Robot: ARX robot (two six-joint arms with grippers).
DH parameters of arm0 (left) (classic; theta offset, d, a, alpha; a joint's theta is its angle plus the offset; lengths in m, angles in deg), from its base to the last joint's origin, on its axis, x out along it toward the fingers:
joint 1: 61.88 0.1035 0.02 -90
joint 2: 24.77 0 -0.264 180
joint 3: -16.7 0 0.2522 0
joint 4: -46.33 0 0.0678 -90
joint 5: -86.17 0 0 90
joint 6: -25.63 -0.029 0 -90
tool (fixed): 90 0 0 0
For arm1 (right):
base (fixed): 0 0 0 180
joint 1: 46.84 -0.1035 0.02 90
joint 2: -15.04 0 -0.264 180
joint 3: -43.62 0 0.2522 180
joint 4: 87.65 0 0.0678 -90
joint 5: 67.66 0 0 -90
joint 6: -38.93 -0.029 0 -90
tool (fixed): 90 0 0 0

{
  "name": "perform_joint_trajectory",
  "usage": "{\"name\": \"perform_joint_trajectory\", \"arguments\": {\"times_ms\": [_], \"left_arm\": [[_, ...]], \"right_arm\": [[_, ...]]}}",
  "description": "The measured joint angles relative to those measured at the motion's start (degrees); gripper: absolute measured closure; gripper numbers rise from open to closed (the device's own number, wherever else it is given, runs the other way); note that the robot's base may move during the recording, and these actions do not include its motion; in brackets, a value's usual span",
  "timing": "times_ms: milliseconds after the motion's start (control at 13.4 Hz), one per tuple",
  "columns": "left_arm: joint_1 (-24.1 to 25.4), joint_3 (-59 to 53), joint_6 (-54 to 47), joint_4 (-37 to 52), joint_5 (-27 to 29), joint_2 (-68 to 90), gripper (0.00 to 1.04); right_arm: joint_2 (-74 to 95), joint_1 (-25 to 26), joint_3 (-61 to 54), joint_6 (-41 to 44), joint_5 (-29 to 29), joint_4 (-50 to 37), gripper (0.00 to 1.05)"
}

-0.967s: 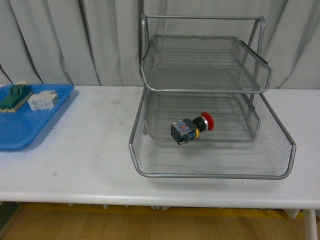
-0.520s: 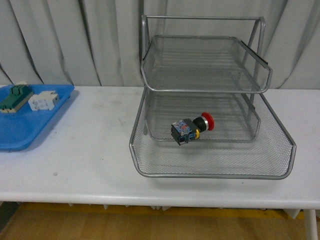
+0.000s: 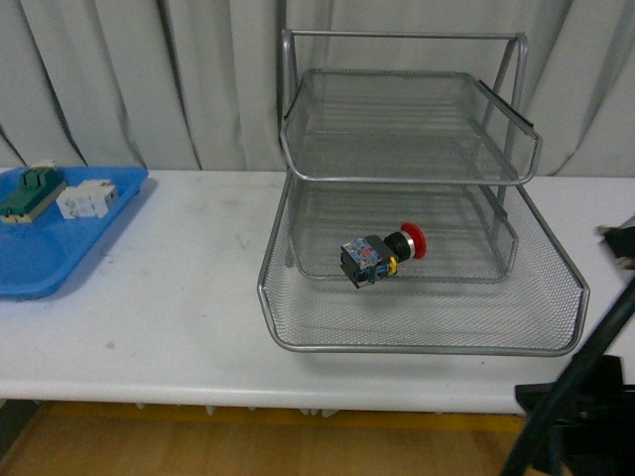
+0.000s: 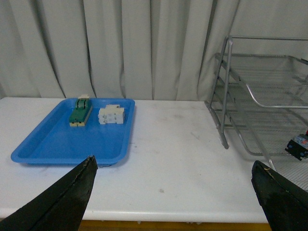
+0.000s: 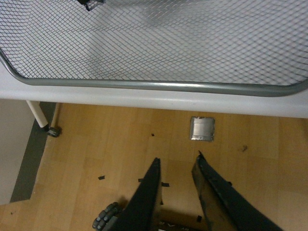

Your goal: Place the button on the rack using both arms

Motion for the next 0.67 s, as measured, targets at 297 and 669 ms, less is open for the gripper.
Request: {"name": "perform_joint_trajectory", "arguments": {"times_ms": [297, 669], "left_arm": [[0.00, 0.00, 0.00, 0.00, -0.02, 0.00, 0.07], [0.00, 0.00, 0.00, 0.00, -0.02, 0.00, 0.07]], "right_arm": [[14.34, -6.01, 7.32, -2.73, 4.74, -6.19, 1.03], [29.42, -5.79, 24.65, 5.29, 10.27, -8.15, 1.03]]}}
